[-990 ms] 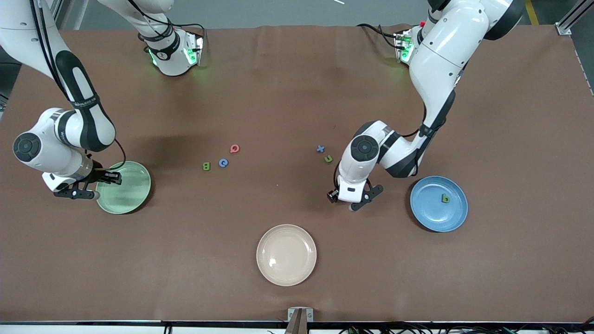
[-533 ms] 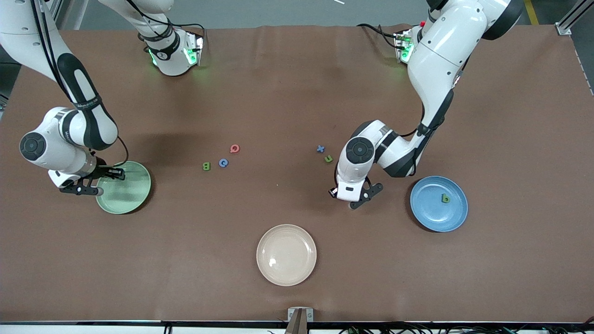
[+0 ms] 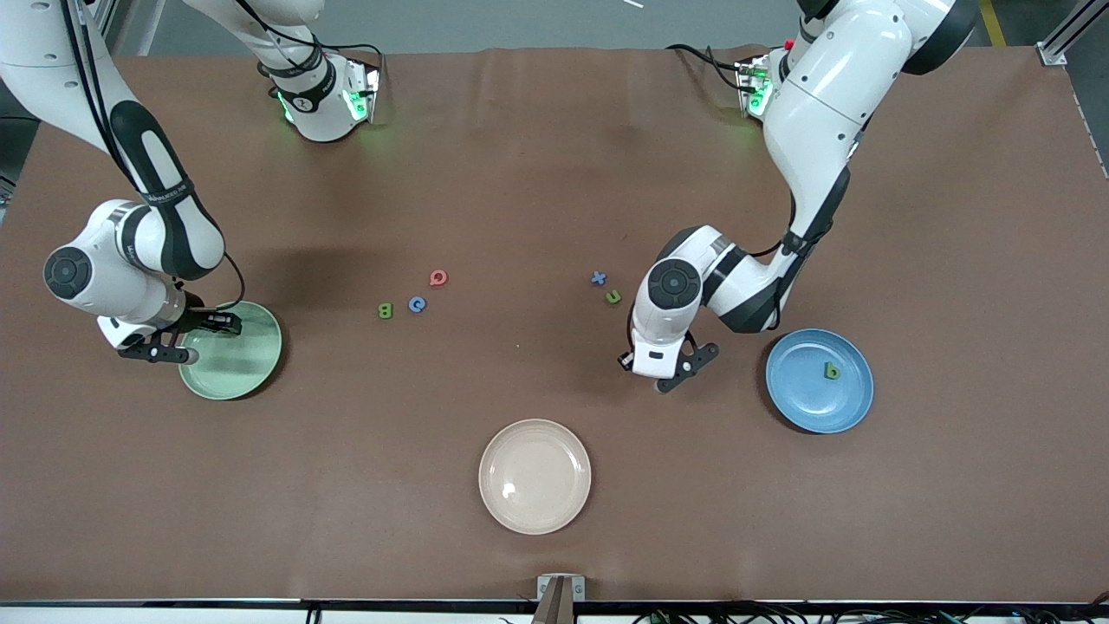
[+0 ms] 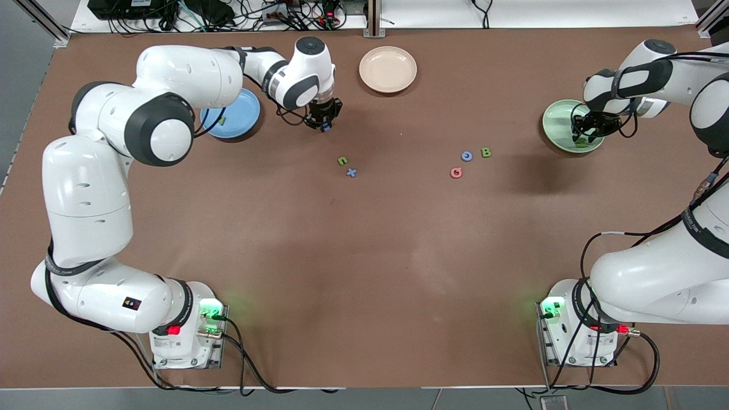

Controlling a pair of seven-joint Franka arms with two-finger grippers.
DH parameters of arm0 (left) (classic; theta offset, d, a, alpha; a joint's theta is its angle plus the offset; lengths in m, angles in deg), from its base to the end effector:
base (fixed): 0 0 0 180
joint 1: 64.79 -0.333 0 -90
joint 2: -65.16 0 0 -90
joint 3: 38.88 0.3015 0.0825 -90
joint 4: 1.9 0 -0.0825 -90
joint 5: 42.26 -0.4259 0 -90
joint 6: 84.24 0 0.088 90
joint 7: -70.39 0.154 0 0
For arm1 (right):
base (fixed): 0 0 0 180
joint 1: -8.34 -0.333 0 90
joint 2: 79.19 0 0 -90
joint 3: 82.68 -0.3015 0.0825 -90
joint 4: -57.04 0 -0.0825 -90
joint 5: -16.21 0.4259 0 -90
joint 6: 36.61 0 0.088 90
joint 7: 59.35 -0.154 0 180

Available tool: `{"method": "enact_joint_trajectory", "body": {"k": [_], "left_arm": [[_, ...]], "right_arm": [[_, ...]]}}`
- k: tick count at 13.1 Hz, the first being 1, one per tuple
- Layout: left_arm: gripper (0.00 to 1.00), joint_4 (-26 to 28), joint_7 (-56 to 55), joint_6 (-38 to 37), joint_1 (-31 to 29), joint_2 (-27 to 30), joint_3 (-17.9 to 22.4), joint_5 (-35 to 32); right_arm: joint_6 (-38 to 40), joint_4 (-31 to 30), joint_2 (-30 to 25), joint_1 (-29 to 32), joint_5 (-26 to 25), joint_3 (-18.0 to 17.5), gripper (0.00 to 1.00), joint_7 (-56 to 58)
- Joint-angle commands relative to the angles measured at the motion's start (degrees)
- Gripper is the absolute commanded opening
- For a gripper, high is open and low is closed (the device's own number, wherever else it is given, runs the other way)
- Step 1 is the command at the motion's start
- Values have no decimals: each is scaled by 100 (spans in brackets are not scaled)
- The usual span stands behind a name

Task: Sort upper and lower case letters into plates
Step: 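Drop the E in the blue plate while the right gripper releases the M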

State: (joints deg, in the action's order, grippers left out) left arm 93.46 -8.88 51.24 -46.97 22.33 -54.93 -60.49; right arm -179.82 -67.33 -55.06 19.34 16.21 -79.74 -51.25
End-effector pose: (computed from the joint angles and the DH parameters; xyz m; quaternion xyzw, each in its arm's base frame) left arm 0.5907 -0.3734 0.0945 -0.9501 -0.3115 -0.0113 0.0114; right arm 0.5477 -0.1385 0.0933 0.9977 -0.0491 -0.0471 0.0016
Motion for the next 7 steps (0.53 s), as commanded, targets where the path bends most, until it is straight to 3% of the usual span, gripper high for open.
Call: {"method": "enact_joint_trajectory", "body": {"k": [1, 3, 7], "left_arm": [[0, 114, 69, -678, -575, 712, 15, -75], [0, 350, 393, -961, -1015, 1074, -30, -76], [0, 1448, 2149, -1006, -2078, 1961, -38, -76]], "right_arm": [[755, 271, -408, -106, 157, -83, 100, -62], [1643, 684, -628, -395, 157, -83, 100, -814], [1945, 650, -936, -1291, 157, -74, 100, -2685]]}}
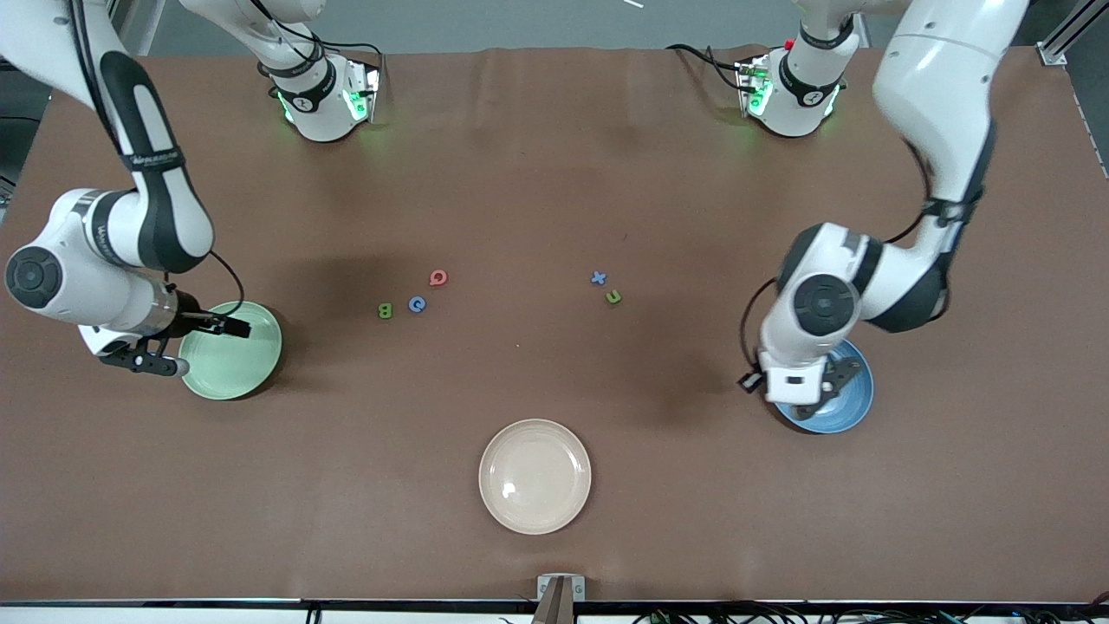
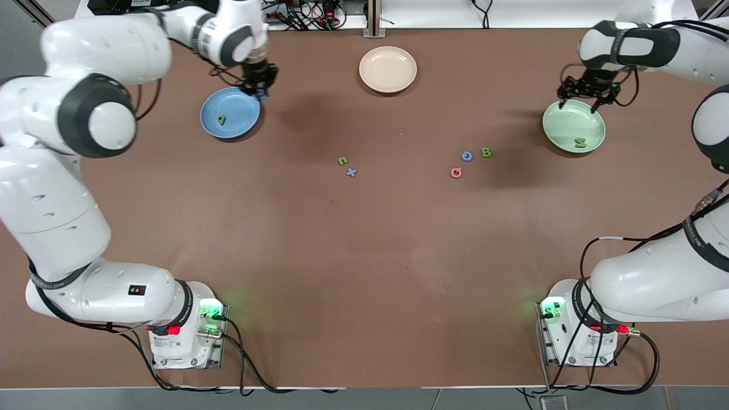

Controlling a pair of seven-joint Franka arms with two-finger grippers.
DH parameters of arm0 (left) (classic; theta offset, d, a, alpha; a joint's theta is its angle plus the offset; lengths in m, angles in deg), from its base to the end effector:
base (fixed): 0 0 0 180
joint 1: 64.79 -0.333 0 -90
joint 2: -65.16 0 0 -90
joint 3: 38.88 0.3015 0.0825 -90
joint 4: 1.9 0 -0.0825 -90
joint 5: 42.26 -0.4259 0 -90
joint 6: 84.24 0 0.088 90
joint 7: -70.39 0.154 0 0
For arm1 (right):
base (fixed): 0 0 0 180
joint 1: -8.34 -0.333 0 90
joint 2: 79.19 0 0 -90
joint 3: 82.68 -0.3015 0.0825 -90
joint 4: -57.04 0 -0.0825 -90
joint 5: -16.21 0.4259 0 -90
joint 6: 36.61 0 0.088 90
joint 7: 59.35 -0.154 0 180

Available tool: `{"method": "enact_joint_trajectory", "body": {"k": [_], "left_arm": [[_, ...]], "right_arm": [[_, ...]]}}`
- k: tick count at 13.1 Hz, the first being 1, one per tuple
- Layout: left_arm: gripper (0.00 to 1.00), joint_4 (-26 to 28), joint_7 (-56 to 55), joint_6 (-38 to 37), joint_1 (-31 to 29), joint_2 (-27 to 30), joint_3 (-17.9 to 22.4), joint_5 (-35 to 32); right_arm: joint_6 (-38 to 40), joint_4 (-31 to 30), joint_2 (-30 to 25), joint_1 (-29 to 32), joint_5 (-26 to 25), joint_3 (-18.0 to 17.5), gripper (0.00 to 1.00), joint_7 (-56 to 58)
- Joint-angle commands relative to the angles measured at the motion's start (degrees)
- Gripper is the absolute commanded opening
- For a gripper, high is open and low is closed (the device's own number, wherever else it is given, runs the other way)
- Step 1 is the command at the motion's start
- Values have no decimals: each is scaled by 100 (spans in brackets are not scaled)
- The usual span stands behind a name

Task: Sort upper and lower case letters into plates
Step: 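Drop the E in the blue plate while the right gripper releases the M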

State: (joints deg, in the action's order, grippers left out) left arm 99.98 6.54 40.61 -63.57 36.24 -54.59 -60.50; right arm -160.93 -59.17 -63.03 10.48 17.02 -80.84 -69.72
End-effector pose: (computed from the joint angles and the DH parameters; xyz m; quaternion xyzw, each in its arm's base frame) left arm 0.6491 -0.1691 0.1905 -0.9447 -0.3200 -0.0102 0.0706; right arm 0.5976 -0.0408 0.2088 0.9892 -0.1286 -0.0701 0.0029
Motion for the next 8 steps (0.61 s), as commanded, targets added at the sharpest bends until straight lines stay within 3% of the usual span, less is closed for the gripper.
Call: {"method": "enact_joint_trajectory", "body": {"k": [1, 5, 7, 8], "left_arm": [[1, 964, 968, 66, -690, 676, -73, -75], [4, 1308, 1666, 415, -1281, 608, -73, -84], [7, 1343, 1657, 838, -1343, 415, -73, -84], [14, 1334, 1657, 935, -1335, 353, -73, -75]], "right_arm": [[57, -252, -166, -600, 86, 27, 100, -1227], [-4, -341, -175, -1400, 86, 27, 99, -3073], [-144, -393, -131, -1550, 86, 27, 99, -3173], [-284, -507, -131, -1612, 86, 19, 99, -3043]]}}
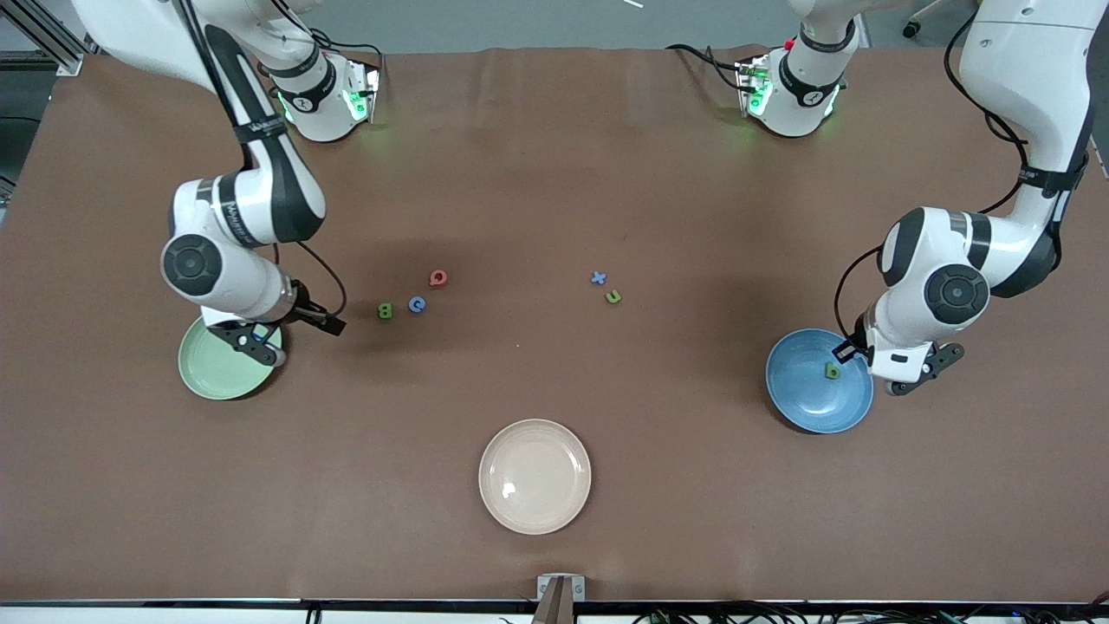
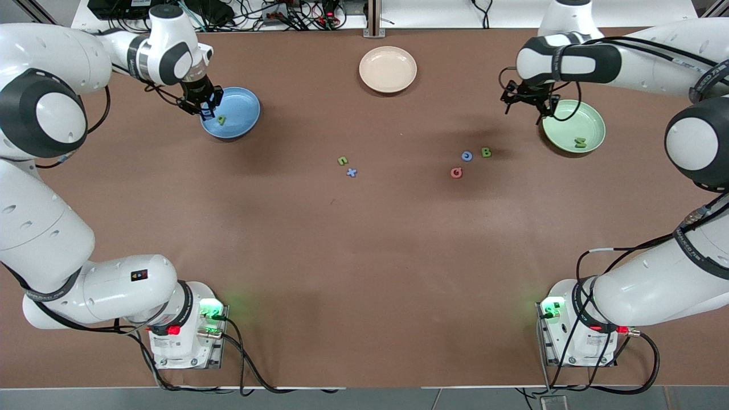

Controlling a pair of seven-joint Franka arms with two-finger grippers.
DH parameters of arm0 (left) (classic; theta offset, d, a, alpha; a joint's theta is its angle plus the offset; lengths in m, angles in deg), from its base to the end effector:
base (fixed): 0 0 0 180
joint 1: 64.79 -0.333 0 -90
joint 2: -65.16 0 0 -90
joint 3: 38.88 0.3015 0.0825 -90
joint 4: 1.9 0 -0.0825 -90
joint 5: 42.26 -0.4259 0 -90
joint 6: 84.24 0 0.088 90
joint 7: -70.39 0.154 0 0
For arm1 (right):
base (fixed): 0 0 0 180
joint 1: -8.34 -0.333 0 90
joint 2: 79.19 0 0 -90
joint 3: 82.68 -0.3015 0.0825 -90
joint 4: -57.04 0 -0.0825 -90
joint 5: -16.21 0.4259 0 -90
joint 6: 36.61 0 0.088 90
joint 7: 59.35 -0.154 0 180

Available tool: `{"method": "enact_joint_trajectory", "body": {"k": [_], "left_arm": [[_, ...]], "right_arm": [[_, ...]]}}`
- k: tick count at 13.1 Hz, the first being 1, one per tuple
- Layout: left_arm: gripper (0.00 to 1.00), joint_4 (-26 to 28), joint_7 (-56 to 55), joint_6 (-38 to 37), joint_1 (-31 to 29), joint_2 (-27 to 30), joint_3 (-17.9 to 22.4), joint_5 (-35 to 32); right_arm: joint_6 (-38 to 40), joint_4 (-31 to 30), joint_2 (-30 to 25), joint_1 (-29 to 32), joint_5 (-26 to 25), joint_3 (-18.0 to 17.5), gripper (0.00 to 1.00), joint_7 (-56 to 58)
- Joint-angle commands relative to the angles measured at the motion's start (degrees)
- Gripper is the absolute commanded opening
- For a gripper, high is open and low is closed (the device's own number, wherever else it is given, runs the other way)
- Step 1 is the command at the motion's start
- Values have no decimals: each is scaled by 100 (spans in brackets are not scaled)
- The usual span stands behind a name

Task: Sort upper and lower case letters into plates
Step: 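Reach the left gripper to the green u while the right gripper reaches B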

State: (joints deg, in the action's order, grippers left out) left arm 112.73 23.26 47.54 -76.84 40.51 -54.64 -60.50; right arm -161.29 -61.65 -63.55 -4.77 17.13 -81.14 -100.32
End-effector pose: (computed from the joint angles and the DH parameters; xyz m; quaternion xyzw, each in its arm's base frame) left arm 0.6124 -0.0282 0.1493 -0.9597 -0.2707 0.0230 0.0720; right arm 0.5720 0.1179 0.1960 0.9626 -0.2576 -0.0765 0.0349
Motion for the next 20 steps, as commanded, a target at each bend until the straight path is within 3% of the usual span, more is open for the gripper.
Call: {"method": "enact_joint_trajectory", "body": {"k": [1, 4, 5, 11, 17, 20], "left_arm": [[29, 50, -50, 321, 1, -127, -68, -75], [86, 6, -120, 322, 36, -128, -68, -57], [100, 6, -129, 322, 45, -110, -85, -22], [100, -38, -1726, 278, 316, -145, -1165, 4], [98, -415, -3546, 340, 1572, -663, -1228, -22], [93, -713, -4258, 533, 2082, -1040, -1219, -75]], "right_arm": [[-354, -295, -70, -261, 74, 48, 100, 236], [-968, -487, -27, -736, 66, 48, 100, 1376], [-1136, -558, 8, -763, 66, 48, 100, 2008], [-1637, -787, 386, -693, 66, 48, 100, 3332], [-1981, -849, 703, -693, 74, 39, 96, 3323], [-1972, -919, 721, -702, 74, 39, 80, 3315]]}}
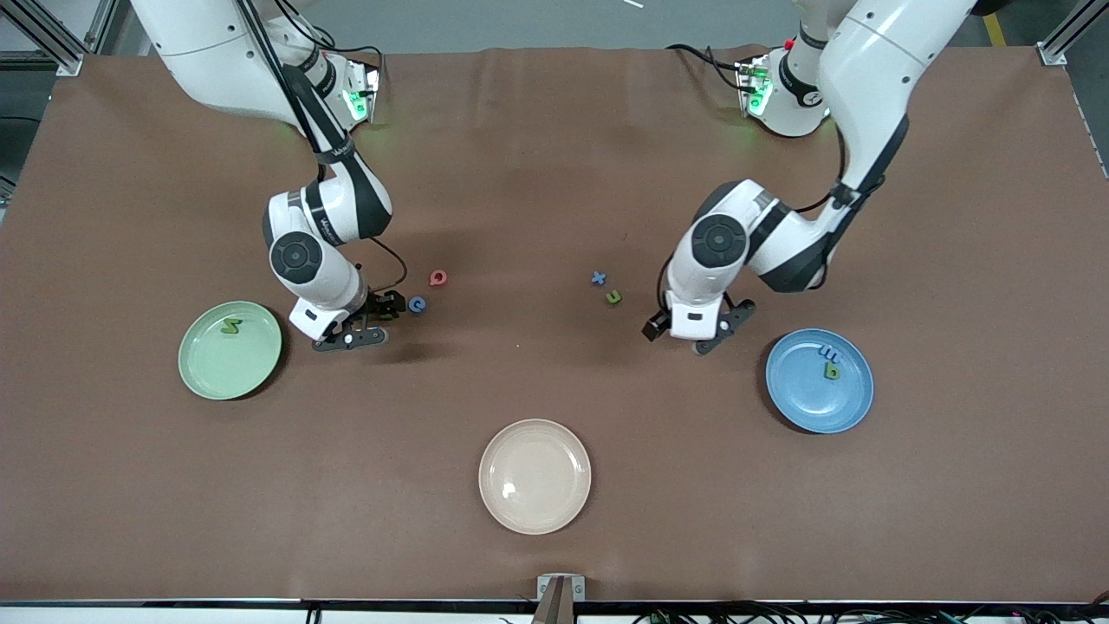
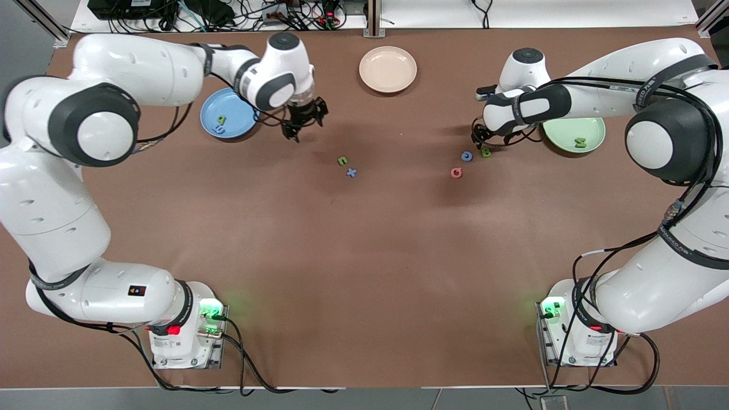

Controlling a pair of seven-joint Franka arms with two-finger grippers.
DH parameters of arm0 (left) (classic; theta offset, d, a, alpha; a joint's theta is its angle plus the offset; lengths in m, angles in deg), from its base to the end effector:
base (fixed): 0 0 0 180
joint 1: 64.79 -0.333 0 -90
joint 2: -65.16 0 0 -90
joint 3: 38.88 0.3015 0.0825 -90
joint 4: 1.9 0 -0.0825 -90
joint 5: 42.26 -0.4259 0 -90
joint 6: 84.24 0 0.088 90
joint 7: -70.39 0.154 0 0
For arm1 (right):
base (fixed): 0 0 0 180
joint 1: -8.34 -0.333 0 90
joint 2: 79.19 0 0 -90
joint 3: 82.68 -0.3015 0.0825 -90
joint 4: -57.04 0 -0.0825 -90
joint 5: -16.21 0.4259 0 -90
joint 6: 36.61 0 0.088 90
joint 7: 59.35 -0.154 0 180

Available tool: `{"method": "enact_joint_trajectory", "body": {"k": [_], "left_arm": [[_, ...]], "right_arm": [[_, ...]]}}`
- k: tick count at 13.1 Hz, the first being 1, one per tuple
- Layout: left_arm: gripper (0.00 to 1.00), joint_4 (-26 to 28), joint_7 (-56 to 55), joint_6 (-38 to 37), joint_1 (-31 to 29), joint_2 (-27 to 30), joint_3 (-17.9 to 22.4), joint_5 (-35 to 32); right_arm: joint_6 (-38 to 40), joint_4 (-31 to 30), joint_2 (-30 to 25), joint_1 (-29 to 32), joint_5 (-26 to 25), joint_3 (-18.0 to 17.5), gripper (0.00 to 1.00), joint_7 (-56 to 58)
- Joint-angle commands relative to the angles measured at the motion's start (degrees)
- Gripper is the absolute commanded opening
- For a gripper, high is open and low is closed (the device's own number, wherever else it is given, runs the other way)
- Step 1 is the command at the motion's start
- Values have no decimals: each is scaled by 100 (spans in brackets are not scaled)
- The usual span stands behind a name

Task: Sort upper and lower case letters into plates
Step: 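Reach the left gripper to the green u while the right gripper reaches B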

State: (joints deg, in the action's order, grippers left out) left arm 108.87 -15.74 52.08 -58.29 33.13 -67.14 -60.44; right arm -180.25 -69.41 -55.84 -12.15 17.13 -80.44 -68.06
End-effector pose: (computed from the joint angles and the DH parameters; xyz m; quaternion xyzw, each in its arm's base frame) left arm 0.5263 -0.3610 0.1320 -0.9354 -0.3529 0.0241 0.0010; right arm 0.5246 0.1712 0.0881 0.9955 0.0775 -0.0513 0.0158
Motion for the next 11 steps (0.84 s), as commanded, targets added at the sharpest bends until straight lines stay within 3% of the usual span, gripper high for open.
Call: {"method": "enact_joint_trajectory", "body": {"k": [1, 5, 11], "left_arm": [[92, -459, -491, 78, 351, -417, 40, -80], [83, -899, -755, 87, 659, -795, 66, -89], [71, -874, -905, 227, 879, -936, 75, -89]], "right_arm": [[-59, -152, -50, 45, 83, -31, 77, 80], [-50, -196, -50, 36, 205, -57, 70, 71], [-59, -196, -50, -34, 347, -57, 60, 80]]}}
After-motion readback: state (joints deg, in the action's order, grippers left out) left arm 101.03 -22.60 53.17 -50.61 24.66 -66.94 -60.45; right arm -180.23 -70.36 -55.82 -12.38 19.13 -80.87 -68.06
